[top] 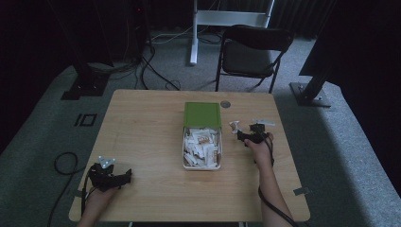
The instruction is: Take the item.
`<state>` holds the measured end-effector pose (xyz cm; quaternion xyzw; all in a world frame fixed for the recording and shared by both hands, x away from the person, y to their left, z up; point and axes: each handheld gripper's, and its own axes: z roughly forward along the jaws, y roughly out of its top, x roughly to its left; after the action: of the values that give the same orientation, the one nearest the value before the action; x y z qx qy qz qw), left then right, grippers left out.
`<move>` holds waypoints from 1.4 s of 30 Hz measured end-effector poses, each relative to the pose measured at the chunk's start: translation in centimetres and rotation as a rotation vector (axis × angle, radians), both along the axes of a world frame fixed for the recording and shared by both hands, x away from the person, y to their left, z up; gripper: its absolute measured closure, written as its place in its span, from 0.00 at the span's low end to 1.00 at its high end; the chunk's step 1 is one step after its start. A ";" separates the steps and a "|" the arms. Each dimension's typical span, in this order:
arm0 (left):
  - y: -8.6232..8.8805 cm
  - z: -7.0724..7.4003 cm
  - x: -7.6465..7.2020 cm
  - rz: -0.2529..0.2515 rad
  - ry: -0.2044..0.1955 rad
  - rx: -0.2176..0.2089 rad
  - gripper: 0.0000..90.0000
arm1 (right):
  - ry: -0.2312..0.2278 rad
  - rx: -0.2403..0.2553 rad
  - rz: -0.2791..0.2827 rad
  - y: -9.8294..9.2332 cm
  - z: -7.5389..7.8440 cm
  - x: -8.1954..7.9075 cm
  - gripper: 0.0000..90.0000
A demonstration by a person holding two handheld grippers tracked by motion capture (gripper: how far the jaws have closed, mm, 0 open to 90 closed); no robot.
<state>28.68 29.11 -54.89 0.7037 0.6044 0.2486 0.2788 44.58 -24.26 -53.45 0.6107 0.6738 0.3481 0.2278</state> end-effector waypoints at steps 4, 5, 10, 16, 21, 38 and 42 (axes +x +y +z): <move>0.0 0.0 0.0 0.000 0.000 0.000 0.02 | 0.004 -0.003 -0.005 -0.7 -0.5 -1.0 0.15; 0.0 0.0 0.0 0.000 0.000 0.000 0.02 | 0.004 -0.004 -0.006 -1.0 -0.6 -1.2 0.15; 0.0 0.0 0.0 0.000 0.000 0.000 0.02 | -0.005 -0.005 -0.025 -1.8 -0.7 -2.5 0.15; 0.0 0.0 0.0 0.000 0.000 0.000 0.02 | -0.023 -0.015 -0.021 -2.6 -0.6 -4.7 0.15; 0.0 0.0 0.0 0.000 0.000 0.000 0.02 | -0.040 -0.014 -0.012 -2.9 -0.5 -6.4 0.15; 0.0 0.0 0.0 0.000 0.000 0.001 0.02 | -0.042 -0.060 -0.016 -4.6 -0.9 -11.3 0.15; 0.0 0.0 0.0 0.000 0.000 0.001 0.02 | -0.043 -0.061 -0.029 -5.2 -0.9 -12.0 0.15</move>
<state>28.69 29.11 -54.89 0.7038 0.6043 0.2488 0.2785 32.60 -29.50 -54.30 0.6056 0.6700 0.3372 0.2659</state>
